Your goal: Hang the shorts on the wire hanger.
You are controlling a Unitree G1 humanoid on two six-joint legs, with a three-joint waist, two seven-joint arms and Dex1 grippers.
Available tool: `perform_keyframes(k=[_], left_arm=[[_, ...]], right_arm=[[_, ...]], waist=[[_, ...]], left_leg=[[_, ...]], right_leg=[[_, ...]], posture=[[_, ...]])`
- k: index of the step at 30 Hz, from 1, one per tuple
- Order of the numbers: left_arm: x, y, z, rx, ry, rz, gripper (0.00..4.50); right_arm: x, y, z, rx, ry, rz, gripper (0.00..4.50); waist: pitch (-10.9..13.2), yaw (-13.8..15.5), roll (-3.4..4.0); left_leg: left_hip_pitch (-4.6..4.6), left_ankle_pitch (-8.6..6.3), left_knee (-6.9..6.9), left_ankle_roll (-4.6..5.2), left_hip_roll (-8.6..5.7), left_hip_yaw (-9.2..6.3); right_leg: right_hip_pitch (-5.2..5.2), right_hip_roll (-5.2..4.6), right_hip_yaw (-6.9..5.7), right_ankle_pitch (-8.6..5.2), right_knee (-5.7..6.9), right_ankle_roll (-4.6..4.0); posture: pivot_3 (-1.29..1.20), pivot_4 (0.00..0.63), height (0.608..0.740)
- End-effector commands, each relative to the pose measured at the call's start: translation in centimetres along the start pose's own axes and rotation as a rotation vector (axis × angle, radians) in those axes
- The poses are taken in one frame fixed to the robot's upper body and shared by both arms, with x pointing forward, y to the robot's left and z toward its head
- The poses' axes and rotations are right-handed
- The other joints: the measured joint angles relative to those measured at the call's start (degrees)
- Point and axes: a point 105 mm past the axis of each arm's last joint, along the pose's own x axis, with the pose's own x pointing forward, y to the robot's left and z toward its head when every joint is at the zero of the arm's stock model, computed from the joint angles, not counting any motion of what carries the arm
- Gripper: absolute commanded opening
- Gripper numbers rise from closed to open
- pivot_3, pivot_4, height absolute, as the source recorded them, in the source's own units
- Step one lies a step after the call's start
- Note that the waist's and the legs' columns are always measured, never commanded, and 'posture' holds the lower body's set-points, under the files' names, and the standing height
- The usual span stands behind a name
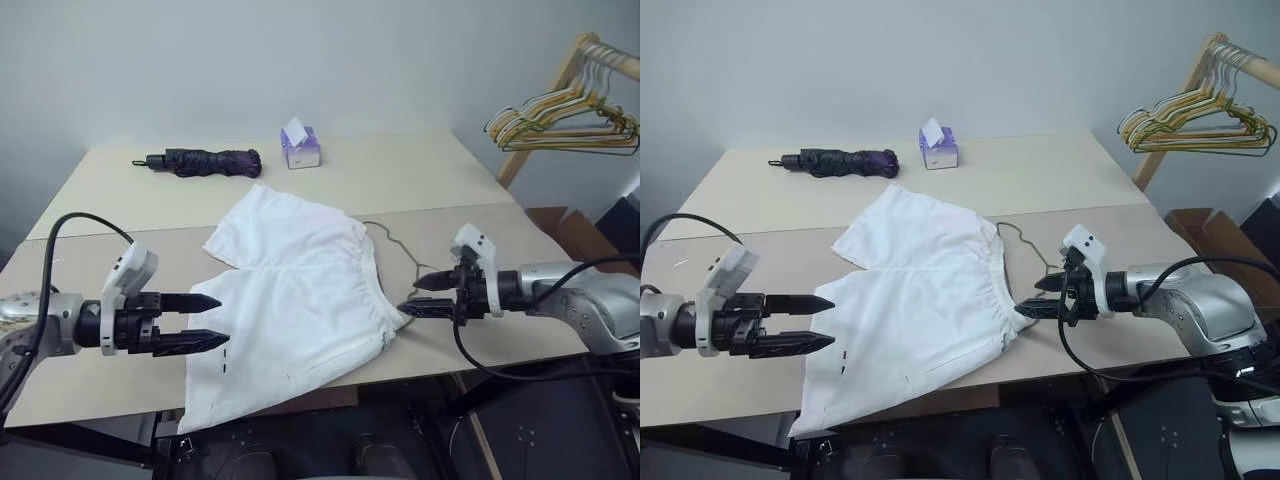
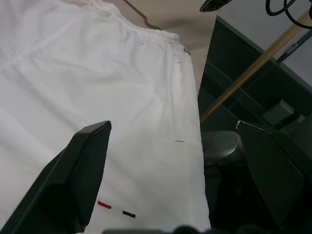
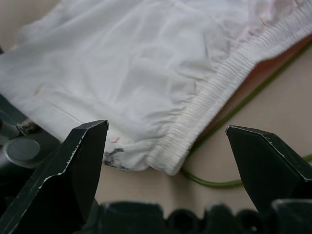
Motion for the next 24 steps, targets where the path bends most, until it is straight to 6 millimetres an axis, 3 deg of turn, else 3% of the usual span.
perform_keyframes(k=[1, 6, 14, 20, 24], left_arm=[[0.1, -0.4, 1.4, 0.077, -0.023, -0.018, 4.48], [0.3, -0.2, 1.8, 0.096, -0.039, -0.025, 4.48], [0.4, -0.3, 2.6, 0.168, -0.112, -0.050, 4.48], [0.2, -0.4, 2.6, 0.190, -0.125, -0.070, 4.48], [0.2, -0.4, 2.6, 0.198, -0.128, -0.077, 4.50]], right_arm=[[0.0, -1.8, 0.0, -0.001, 0.058, -0.152, 4.50], [0.8, -3.6, -1.0, -0.014, 0.167, -0.333, 4.50], [2.9, -3.4, -1.8, 0.050, 0.202, -0.392, 4.50], [3.1, -5.1, -2.4, 0.067, 0.232, -0.508, 4.50], [2.9, -6.0, -2.7, 0.076, 0.242, -0.557, 3.56]], waist=[[0.0, 0.0, 0.00], [0.0, -0.1, 0.00], [0.0, -0.2, 0.00], [0.0, -0.2, 0.00], [0.0, -0.2, 0.00]], left_leg=[[-0.02, 0.00, 0.01, 0.00, 0.00, 0.00], [-0.08, 0.00, 0.01, 0.00, 0.00, -0.01], [-0.14, 0.00, 0.03, 0.01, 0.00, -0.02], [-0.17, 0.00, 0.07, 0.01, 0.00, -0.03], [-0.16, 0.00, 0.08, 0.01, 0.00, -0.03]], right_leg=[[-0.01, 0.00, 0.00, 0.00, -0.01, 0.00], [-0.05, 0.00, 0.00, 0.02, -0.01, 0.01], [-0.05, 0.01, 0.00, 0.04, -0.01, 0.02], [-0.05, 0.01, 0.00, 0.05, -0.01, 0.04], [-0.04, 0.01, 0.00, 0.06, -0.01, 0.06]], posture=[[-0.01, 0.028, 0.740], [-0.02, 0.028, 0.740], [-0.02, 0.030, 0.740], [-0.02, 0.032, 0.740], [-0.01, 0.032, 0.740]])
